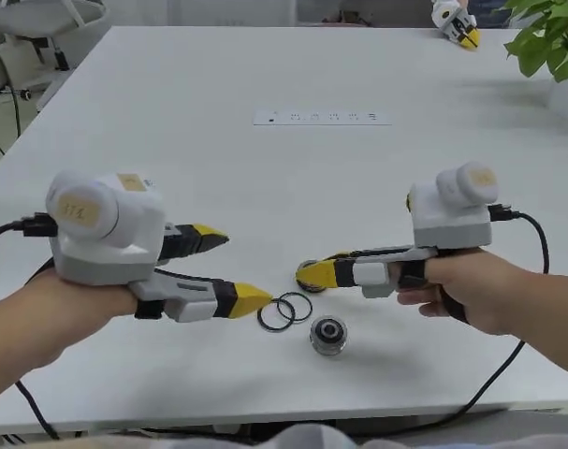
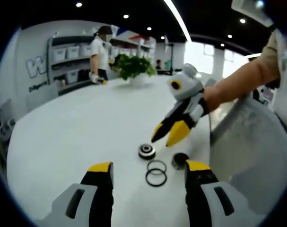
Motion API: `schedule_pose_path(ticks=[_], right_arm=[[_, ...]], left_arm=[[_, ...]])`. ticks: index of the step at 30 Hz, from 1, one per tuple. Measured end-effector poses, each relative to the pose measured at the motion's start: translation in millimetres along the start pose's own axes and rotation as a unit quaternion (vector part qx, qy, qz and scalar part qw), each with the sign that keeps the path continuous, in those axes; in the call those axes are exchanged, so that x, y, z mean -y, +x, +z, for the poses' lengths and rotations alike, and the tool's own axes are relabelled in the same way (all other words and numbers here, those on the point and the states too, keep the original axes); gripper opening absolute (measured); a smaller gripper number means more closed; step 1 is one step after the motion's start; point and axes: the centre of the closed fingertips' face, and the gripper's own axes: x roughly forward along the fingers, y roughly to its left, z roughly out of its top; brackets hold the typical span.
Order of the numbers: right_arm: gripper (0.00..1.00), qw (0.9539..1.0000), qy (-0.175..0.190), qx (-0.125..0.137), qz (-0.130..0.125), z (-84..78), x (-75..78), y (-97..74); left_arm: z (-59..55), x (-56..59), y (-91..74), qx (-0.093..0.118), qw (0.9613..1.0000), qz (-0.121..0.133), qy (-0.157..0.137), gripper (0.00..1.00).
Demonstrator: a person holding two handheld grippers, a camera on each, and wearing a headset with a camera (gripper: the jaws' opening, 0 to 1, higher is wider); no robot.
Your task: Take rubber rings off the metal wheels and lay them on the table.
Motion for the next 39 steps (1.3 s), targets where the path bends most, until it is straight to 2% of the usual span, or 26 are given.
schedule_pose_path(ticks=[9, 16, 23, 30, 39], right_arm=[[0.35, 0.9997, 0.001, 0.016, -0.019, 7.6, 15.0, -12.5], [0.34, 0.9993, -0.002, 0.016, -0.035, 6.6, 28.1, -17.5], [0.34, 0.9986, -0.017, -0.001, -0.049, -1.6, 40.9, -18.9], [0.33, 0.9970, -0.048, -0.028, -0.053, -12.2, 45.7, -14.1], [0.31, 0.9942, -0.079, -0.046, -0.056, -19.2, 52.0, -10.7]], left_arm=[[6.6, -7.2, 6.6, 0.004, 1.0000, 0.002, -0.006, 0.60], [8.1, -14.6, 15.4, 0.002, 0.9999, 0.005, -0.012, 0.59], [6.6, -16.7, 26.1, -0.004, 0.9999, 0.003, -0.012, 0.58], [5.0, -17.1, 37.8, -0.011, 0.9999, -0.001, -0.011, 0.57], [-0.8, -14.4, 48.8, -0.020, 0.9997, -0.008, -0.015, 0.54]])
